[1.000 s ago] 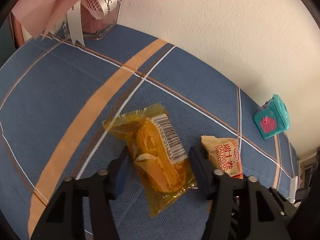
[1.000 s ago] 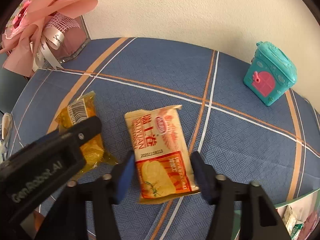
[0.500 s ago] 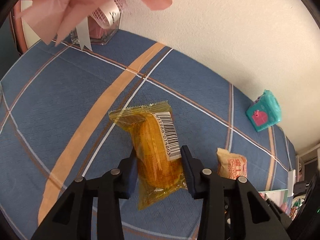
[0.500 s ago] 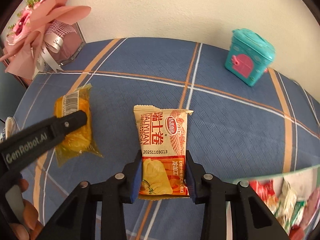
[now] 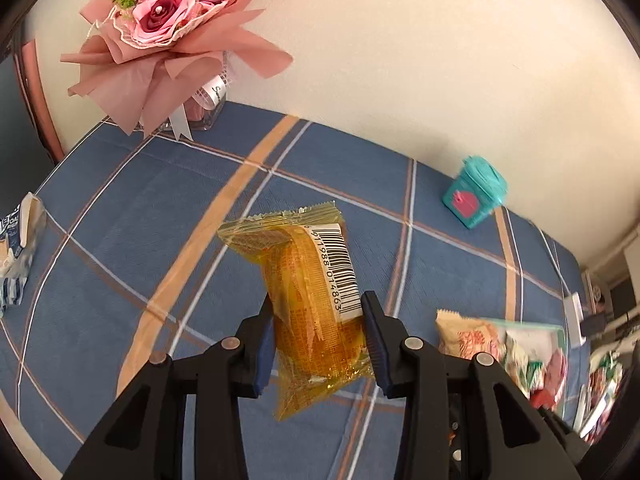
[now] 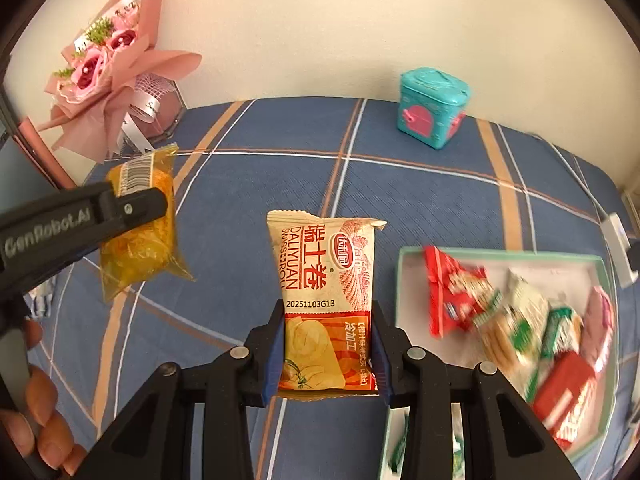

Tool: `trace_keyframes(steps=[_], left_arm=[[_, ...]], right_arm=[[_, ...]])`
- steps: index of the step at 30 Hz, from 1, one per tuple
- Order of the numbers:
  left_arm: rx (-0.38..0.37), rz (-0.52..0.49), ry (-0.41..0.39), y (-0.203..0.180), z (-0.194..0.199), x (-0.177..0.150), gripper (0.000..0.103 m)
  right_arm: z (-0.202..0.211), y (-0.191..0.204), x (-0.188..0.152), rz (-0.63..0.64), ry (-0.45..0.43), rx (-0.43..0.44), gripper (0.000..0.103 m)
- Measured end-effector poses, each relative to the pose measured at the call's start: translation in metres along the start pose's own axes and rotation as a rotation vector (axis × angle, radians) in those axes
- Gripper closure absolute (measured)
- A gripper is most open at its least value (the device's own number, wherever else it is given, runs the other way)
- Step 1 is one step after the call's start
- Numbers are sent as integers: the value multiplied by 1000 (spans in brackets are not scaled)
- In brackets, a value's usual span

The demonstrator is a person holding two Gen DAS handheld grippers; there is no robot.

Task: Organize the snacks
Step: 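Lift both packs and carry them over the white tray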

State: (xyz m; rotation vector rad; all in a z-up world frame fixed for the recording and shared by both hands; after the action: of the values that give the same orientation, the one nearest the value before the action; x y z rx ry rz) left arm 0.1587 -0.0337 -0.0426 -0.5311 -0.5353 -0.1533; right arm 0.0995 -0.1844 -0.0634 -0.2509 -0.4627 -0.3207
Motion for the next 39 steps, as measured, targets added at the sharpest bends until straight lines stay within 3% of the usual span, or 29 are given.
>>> trace_keyframes(steps=[7, 18, 29, 39], left_arm=[[-3, -25, -14, -13, 19, -22, 62], [-83, -78, 11, -55, 33, -62, 62], [-134, -145, 74, -99, 17, -80, 62], [-224, -294, 161, -165, -4, -112, 62]], right_arm=[[29, -25, -32, -38, -23, -15, 63], [42, -64, -73, -127, 17, -3, 63], [36, -116, -71, -242, 40, -32, 63], [37, -209, -79, -430, 50, -192, 63]])
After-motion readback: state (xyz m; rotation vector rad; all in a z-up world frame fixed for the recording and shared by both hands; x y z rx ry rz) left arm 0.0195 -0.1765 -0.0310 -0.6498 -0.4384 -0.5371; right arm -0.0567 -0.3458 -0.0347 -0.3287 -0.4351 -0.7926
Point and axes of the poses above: each gripper's, at about its wrist camera, not at the fingertips, and z roughly against the way its jaws point, y to its left, x to its top, the point moved 3 cm from there along -z, roughly the way its jaws point, and after that the axes turned 15 degrees about -x, right-handed, at the moved point
